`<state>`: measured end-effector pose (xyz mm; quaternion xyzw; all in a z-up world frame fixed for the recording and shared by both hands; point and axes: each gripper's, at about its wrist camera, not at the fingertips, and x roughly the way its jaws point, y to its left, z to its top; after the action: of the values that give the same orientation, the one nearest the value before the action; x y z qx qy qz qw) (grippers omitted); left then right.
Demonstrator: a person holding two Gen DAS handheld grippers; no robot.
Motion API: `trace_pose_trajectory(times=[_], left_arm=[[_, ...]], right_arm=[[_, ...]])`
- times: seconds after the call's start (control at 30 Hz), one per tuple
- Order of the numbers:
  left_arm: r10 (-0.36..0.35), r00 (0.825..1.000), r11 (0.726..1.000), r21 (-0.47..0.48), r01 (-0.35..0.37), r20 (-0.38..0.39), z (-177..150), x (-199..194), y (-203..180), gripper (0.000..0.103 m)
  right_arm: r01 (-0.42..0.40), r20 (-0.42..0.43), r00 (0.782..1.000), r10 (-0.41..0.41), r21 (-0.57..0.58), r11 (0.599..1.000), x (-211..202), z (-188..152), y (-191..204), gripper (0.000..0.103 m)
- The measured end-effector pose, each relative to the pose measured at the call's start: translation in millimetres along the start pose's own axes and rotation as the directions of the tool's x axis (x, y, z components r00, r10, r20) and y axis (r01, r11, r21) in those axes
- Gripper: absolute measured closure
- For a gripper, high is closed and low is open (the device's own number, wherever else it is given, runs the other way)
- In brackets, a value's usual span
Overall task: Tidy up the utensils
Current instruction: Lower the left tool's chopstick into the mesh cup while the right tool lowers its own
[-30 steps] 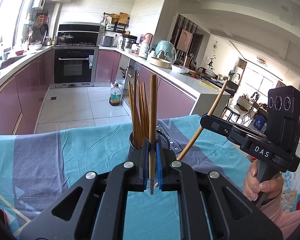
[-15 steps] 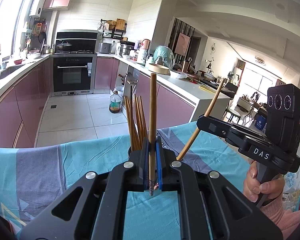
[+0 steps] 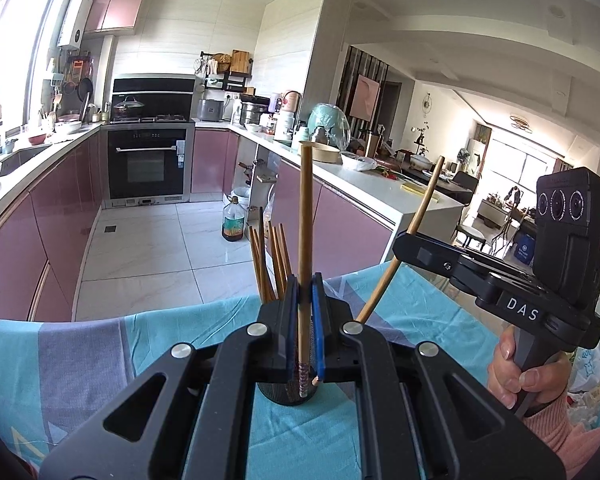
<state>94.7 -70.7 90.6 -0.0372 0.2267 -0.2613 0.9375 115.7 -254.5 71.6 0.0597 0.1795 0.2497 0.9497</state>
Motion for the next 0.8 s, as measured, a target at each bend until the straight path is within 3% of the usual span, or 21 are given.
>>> trace_pose_trajectory(times=[0.8], left_arm=[[0.007,0.999,1.000,-0.007,-0.007,0.033,7,-5,-9,0.096]], right_arm=[[0.045,-0.014,0.999,-0.045,0.022,0.999,28,6,-13,0.098]])
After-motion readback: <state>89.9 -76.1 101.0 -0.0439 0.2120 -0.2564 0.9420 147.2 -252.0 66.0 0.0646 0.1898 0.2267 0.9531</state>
